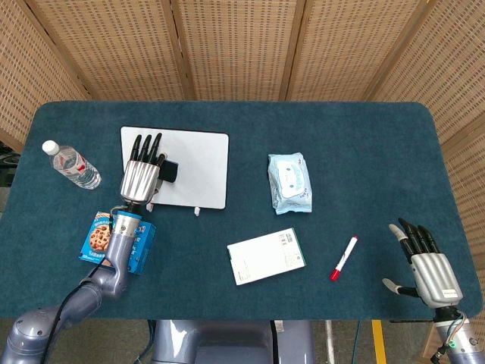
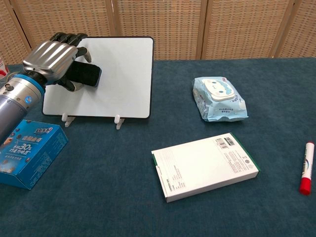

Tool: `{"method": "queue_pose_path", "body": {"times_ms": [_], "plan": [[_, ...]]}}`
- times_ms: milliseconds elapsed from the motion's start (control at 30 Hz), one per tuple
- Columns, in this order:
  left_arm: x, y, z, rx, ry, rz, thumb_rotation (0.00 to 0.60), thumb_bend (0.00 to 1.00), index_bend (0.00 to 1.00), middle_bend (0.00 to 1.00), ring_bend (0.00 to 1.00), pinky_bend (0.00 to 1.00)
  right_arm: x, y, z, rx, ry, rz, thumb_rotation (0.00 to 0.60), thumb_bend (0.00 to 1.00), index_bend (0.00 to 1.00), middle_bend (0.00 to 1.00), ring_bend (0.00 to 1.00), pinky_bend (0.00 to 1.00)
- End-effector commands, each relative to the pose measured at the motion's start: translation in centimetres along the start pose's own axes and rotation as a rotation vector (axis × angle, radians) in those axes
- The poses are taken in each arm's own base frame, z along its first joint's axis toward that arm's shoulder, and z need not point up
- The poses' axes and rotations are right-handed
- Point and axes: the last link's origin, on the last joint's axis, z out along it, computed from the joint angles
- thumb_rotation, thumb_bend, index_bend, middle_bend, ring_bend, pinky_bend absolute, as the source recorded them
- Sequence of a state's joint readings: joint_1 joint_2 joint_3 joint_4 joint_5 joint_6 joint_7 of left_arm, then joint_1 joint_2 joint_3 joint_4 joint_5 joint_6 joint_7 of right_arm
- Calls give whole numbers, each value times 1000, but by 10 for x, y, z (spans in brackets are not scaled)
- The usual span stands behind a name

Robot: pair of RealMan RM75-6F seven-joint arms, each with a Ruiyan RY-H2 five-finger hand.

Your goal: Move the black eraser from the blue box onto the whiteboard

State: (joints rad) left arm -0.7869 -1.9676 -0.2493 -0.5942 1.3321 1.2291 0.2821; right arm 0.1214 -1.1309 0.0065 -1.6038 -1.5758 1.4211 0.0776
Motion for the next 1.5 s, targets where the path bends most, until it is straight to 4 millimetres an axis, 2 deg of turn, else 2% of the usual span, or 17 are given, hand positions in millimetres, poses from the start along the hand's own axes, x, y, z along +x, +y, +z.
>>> {"method": "queue_pose_path", "body": {"times_ms": [33,300,533,700,800,900,1100,1267,1500], "plan": [[0,-1,0,0,-1,5,600,252,274,0,0,0,0,0,0,1,2,0,600,53,0,0,0,0],[0,-3,-1,5,-3,2,600,237,234,0,0,0,0,-1,0,3,3,-1,600,53,0,0,0,0],[5,-10,-7,-13,18,-22,600,74,149,0,0,0,1,0,0,3,9,4,600,53,0,0,0,0],[21,-28,-28,-29,50,-115,600,0,55,0,0,0,1,0,0,5,10,4,600,53,0,0,0,0],[44,-42,-48,-32,53,-185,600,0,7,0,0,0,1,-1,-1,11,13,0,600,53,0,0,0,0],[64,-53,-71,-15,28,-235,600,0,0,0,0,0,1,-2,-1,12,16,-7,600,53,0,0,0,0],[98,-73,-139,65,-79,-266,600,0,0,0,0,0,4,0,-2,0,36,-17,600,53,0,0,0,0],[105,-82,-188,115,-153,-245,600,0,0,0,0,0,5,-1,-2,-20,53,-30,600,53,0,0,0,0],[102,-92,-220,161,-201,-233,600,0,0,0,0,0,2,-2,-1,-38,48,-54,600,53,0,0,0,0]]}}
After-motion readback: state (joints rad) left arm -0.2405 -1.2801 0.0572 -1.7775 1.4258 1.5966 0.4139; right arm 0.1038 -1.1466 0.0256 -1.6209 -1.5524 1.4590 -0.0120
